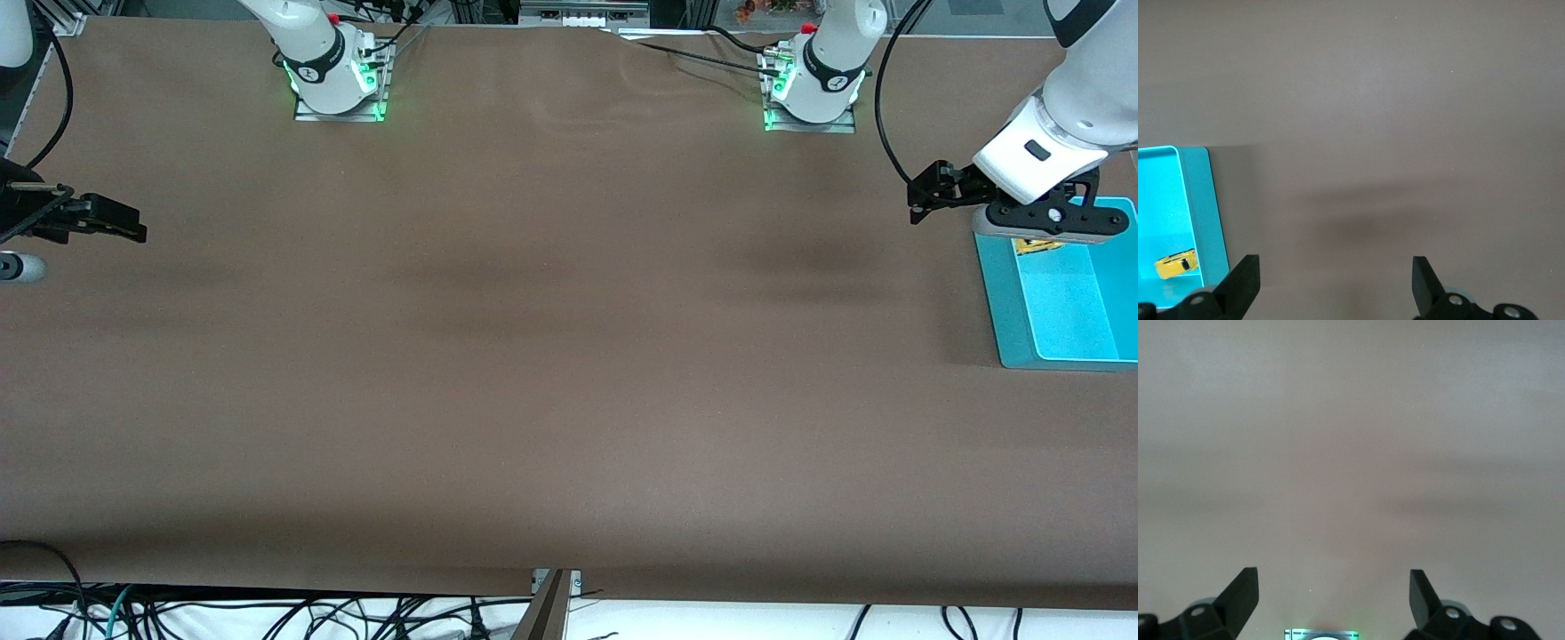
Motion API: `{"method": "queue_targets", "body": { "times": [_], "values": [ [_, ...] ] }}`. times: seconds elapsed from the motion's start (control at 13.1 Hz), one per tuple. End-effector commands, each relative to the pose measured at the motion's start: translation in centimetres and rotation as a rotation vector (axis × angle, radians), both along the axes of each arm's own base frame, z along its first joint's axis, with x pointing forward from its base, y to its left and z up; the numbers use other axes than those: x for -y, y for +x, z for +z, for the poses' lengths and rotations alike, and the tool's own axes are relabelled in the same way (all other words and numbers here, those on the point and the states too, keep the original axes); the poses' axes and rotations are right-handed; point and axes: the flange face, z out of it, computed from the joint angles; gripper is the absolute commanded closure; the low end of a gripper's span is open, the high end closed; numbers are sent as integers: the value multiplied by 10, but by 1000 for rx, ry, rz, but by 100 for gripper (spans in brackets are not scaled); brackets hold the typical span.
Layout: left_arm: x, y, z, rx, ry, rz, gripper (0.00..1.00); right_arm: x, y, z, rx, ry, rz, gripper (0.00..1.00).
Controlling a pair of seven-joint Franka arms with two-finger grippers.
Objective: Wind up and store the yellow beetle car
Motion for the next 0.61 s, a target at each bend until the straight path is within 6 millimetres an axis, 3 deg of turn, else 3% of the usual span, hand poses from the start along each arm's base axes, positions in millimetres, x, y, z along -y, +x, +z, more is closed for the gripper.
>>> {"method": "queue_targets", "body": {
  "times": [0.0, 0.15, 0.31, 0.53],
  "values": [
    [5, -3, 3, 15, -27, 16, 0, 2, 4, 5, 17, 14, -19, 0],
    [7, -1, 1, 8, -55, 18, 0, 2, 6, 6, 34, 13, -18, 0],
    [-9, 2, -2, 0, -103, 71, 0, 2, 6, 6, 34, 13, -18, 0],
    [-14, 3, -3, -1, -89, 77, 0, 2, 6, 6, 35, 13, -18, 0]
  ]
}}
